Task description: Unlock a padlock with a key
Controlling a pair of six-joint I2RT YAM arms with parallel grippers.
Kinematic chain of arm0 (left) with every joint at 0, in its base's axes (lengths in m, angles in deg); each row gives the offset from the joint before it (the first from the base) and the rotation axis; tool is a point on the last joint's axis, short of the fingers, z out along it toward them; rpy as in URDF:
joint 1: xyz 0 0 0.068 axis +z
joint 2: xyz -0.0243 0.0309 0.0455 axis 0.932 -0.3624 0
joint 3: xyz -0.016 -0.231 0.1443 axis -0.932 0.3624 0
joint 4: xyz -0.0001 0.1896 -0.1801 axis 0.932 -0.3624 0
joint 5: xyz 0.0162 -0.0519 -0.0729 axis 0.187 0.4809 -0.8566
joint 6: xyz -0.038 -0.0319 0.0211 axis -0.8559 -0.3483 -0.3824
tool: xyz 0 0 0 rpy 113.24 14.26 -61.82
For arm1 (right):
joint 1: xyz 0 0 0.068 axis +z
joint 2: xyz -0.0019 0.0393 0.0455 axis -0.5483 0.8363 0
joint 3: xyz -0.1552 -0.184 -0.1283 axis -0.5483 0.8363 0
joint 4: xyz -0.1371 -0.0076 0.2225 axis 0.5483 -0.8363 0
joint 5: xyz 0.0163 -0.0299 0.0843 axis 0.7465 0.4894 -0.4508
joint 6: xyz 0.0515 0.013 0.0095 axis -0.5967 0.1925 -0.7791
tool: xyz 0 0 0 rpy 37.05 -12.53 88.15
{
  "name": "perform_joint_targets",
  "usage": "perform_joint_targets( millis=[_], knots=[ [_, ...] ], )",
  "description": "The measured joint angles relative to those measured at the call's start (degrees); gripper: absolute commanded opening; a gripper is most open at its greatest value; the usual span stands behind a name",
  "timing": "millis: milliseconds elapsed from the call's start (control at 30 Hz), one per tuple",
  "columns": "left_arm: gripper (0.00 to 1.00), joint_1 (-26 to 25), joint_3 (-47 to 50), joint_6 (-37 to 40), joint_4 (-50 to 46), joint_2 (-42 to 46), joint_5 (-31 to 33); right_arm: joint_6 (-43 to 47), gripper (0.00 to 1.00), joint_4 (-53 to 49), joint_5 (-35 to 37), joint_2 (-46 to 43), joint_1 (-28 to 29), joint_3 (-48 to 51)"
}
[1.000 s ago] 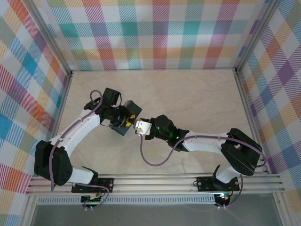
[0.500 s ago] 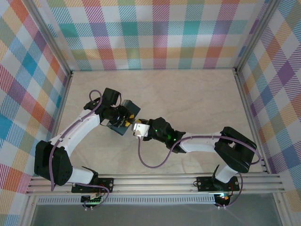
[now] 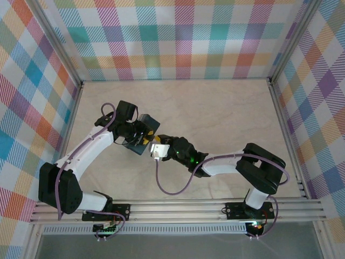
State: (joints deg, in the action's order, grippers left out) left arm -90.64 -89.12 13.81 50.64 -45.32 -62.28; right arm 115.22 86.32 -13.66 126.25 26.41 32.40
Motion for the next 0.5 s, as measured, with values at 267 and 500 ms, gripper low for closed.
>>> perform_joint_targets(
  millis=[267, 500],
  knots=[
    [0.03, 0.02, 0.0, 0.02, -0.35, 0.17, -0.17, 1.7, 0.16, 2.43, 1.99, 1.7, -0.04, 0.02],
    [0.03, 0.0, 0.0, 0.0, -0.35, 0.22, -1.01, 0.48, 0.06, 1.11, 1.42, -0.24, -0.04, 0.81]
  ],
)
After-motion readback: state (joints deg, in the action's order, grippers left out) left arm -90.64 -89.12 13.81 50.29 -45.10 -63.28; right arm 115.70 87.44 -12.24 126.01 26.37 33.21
